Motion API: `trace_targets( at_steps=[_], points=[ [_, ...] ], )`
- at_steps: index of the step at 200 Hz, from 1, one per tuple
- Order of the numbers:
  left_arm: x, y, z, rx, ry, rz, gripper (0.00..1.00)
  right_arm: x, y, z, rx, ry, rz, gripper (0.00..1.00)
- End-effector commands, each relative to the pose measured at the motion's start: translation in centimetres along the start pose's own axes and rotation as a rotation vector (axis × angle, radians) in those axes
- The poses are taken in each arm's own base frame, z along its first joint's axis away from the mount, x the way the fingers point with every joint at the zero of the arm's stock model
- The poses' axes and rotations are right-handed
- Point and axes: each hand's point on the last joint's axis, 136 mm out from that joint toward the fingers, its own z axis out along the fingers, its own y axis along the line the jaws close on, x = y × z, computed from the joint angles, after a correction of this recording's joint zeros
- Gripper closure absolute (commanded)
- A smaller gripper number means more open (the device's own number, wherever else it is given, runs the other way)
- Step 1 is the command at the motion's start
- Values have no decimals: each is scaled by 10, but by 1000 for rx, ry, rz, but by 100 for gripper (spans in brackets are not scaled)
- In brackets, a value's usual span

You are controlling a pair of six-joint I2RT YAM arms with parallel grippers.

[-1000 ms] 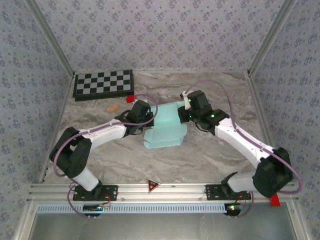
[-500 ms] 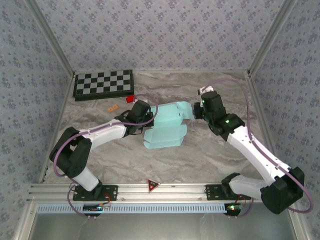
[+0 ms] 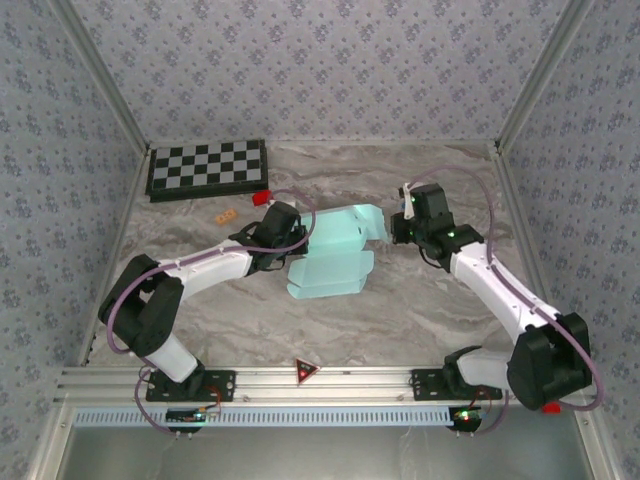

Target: Fold the paper box

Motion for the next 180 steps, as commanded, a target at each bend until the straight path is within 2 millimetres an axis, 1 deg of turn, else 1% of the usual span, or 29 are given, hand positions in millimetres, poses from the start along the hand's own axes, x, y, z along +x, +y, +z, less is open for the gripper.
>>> trace_targets(
  at_steps=[1,36,80,136,180],
  points=[
    [-12,-17,-11,68,-44,6,100,1,14,6,-82,11,-26,85],
    [-13,-19,-11,79,-46,6,100,6,27,10,-142,35,-55,85],
    [-11,-18,-8,65,-30,2,100,12,52,7,-234,44,-118,82],
    [-11,-20,-7,75,-24,2,100,16,68,7,-287,57,-158,82],
    [-11,-22,-7,86,-24,2,100,19,74,11,-310,73,-168,79]
  ],
)
